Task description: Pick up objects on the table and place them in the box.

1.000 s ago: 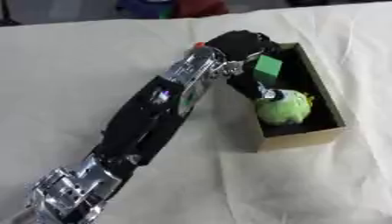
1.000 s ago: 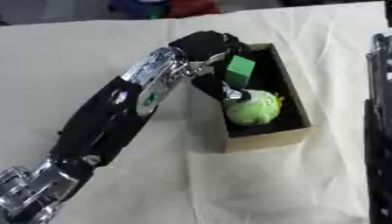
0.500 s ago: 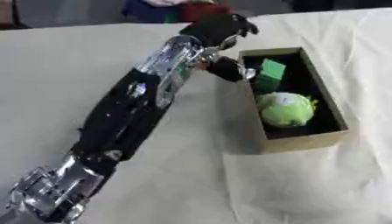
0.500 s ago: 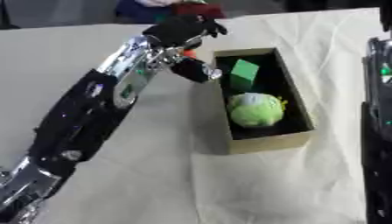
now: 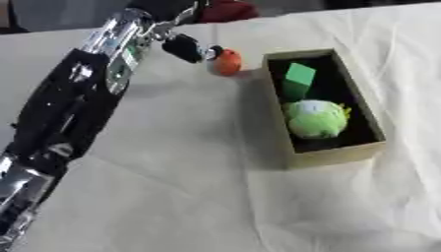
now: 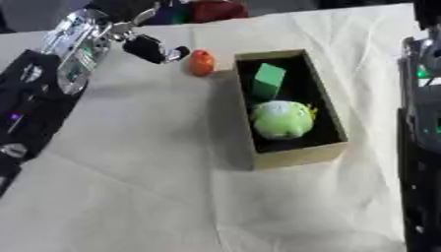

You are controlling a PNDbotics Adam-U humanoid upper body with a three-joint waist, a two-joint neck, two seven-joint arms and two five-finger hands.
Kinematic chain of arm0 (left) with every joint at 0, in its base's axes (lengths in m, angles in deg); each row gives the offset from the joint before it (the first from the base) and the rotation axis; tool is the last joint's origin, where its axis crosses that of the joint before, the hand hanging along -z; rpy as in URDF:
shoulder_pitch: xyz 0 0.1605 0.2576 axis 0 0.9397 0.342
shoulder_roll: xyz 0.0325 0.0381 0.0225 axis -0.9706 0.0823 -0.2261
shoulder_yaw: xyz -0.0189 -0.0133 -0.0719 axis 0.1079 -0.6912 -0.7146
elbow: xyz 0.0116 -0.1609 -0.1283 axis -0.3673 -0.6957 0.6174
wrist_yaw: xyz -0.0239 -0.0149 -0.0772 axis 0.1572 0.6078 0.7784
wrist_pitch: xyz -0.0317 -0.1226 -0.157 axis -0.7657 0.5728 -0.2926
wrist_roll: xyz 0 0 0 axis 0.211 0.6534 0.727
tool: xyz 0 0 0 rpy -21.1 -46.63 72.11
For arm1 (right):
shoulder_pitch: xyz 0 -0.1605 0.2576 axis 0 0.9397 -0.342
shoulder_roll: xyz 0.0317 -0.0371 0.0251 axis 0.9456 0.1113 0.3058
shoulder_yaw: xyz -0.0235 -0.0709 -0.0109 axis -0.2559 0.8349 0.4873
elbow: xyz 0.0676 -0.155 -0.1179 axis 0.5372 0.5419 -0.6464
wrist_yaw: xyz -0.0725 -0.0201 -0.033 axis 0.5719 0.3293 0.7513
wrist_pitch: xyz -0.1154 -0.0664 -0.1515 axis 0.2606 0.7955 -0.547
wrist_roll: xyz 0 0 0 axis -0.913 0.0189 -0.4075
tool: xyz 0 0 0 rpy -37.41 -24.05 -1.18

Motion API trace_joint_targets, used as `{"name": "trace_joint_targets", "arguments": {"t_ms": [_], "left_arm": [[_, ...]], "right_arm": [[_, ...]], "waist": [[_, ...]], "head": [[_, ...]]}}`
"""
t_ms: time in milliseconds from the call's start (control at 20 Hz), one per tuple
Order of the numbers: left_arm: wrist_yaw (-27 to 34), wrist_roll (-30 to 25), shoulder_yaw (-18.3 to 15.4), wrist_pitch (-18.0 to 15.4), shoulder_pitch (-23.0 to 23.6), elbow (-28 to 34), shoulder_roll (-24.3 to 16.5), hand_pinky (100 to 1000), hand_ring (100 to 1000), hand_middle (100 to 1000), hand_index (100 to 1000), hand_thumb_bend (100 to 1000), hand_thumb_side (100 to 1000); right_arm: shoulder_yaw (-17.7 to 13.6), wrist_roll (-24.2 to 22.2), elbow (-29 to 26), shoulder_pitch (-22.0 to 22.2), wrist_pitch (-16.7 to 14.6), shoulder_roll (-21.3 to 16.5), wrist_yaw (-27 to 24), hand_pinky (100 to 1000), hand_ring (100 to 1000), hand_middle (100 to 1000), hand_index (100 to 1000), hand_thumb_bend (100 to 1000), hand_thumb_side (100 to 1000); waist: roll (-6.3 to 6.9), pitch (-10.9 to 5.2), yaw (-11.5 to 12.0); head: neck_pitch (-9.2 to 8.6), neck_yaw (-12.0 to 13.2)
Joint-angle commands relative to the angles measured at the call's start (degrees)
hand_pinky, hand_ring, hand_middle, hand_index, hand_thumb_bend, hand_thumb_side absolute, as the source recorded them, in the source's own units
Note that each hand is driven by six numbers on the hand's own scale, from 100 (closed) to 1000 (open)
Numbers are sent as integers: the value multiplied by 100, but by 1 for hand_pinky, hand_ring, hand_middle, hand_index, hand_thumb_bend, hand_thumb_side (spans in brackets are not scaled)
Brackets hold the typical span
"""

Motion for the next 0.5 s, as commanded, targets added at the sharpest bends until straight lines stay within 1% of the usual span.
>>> {"name": "trace_joint_targets", "arguments": {"t_ms": [50, 100, 200, 350, 500], "left_arm": [[-100, 6, -143, -180, -199, -246, -255, 761, 829, 770, 901, 467, 599], [-118, -15, -166, -243, -224, -343, -258, 762, 830, 774, 903, 481, 597], [-74, -153, -259, -340, -296, -619, -244, 763, 824, 773, 906, 461, 617], [62, -397, -420, -473, -458, -1005, -193, 764, 825, 774, 905, 466, 635], [94, -515, -518, -636, -583, -1216, -160, 768, 826, 780, 906, 483, 664]], "right_arm": [[-50, 5, -79, -135, 18, -135, 15, 838, 775, 678, 790, 100, 1000], [-52, 5, -81, -144, 20, -137, 13, 838, 775, 677, 790, 100, 1000], [-57, 5, -80, -175, 21, -145, 7, 838, 775, 677, 790, 100, 1000], [-62, -2, -63, -232, 21, -152, -9, 839, 775, 676, 790, 100, 1000], [-73, -4, -39, -276, 23, -169, -23, 839, 775, 676, 790, 100, 1000]], "waist": [[-9, -85, -2], [-7, -72, -6], [-3, -29, -23], [-5, 45, -63], [-2, 105, -93]], "head": [[47, 3], [44, 19], [20, 46], [-34, 77], [-68, 107]]}}
